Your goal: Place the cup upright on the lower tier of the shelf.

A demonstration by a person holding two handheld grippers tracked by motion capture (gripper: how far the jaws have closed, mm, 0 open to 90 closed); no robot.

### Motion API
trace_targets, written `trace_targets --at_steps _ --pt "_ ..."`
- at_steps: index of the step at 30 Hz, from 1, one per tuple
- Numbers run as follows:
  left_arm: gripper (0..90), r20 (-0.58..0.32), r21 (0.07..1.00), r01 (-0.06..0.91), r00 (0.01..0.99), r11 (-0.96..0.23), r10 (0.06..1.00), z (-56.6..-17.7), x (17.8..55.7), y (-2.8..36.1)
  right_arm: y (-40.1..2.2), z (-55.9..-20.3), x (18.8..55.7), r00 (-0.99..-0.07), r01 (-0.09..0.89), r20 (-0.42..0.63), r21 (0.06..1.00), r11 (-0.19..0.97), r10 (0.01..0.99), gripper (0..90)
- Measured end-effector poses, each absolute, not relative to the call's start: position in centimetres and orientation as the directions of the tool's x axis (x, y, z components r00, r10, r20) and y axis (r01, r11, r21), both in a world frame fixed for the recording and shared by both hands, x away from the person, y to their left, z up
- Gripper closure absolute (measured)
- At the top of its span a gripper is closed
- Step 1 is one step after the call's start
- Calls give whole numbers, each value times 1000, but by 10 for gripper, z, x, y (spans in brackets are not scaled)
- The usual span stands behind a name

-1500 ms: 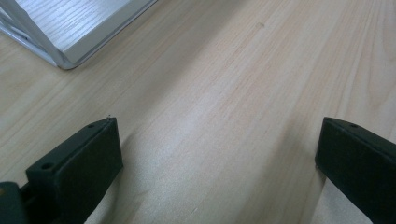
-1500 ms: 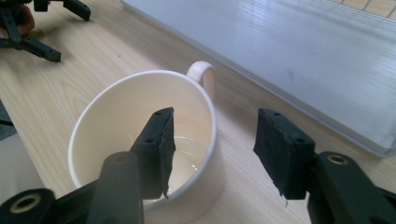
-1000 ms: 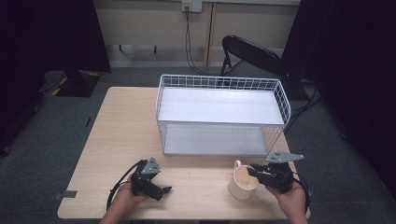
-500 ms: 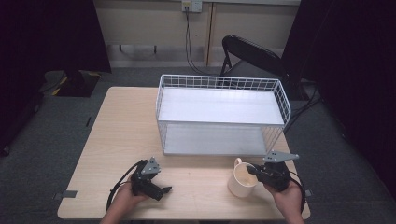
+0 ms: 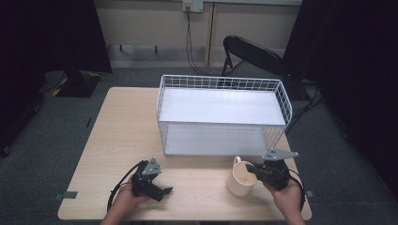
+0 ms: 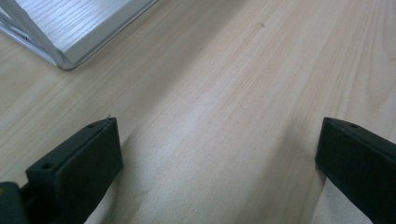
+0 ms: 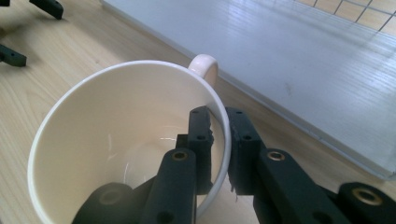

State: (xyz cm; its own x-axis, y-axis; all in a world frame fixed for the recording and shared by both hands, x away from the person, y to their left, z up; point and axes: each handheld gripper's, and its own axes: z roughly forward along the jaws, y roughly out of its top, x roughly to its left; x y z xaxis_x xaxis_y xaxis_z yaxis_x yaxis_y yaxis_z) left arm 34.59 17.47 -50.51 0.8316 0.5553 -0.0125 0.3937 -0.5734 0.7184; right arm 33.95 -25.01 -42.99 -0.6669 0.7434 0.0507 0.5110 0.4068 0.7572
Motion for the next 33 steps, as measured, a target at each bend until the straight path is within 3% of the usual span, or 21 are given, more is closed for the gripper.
trace_targets --at_steps 33 --pt "0 -12 720 396 829 -570 560 -505 346 175 -254 -417 366 -595 510 26 785 352 804 821"
